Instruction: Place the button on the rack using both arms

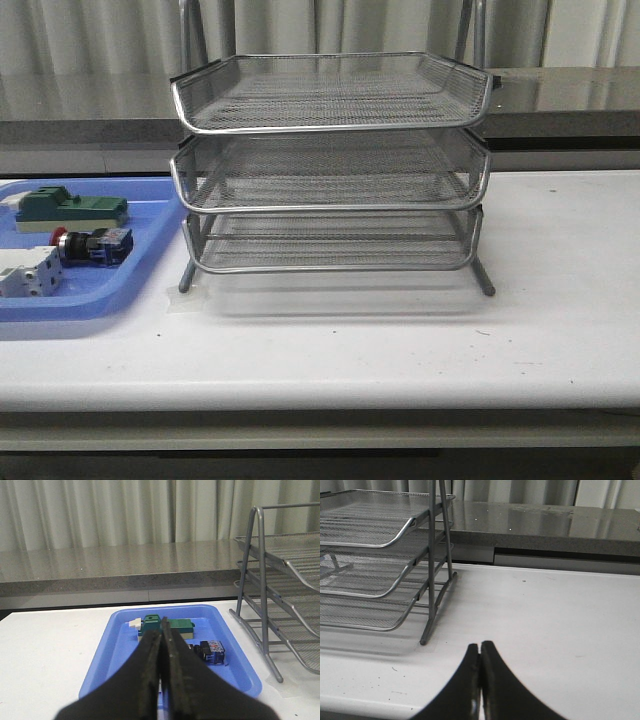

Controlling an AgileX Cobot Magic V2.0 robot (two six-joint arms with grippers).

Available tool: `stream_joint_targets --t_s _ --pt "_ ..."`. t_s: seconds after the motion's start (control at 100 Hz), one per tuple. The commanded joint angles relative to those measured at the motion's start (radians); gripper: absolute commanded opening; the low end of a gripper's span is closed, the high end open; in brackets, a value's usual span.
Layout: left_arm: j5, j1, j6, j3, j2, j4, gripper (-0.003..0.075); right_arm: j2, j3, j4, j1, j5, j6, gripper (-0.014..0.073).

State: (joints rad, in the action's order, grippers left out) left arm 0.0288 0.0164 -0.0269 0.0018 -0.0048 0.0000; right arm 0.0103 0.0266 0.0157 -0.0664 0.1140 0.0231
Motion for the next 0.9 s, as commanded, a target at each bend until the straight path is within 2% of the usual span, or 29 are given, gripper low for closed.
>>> stream_joint_targets --t_s 0.0,0.77,0.89 --pt "-0.08 -0.001 0.01 0.044 -0.031 0.0 -0.002 0.021 -0.016 0.001 0.004 -0.082 0.003 -0.006" --pt "-0.08 -0.001 0.01 0.044 -0.031 0.0 -0.002 0.021 -0.016 0.001 0.004 -0.088 0.003 -0.006" --pt "-0.08 -0.001 0.01 0.044 -0.031 0.0 -0.002 0.021 -0.017 0.001 0.004 -0.133 0.003 -0.006"
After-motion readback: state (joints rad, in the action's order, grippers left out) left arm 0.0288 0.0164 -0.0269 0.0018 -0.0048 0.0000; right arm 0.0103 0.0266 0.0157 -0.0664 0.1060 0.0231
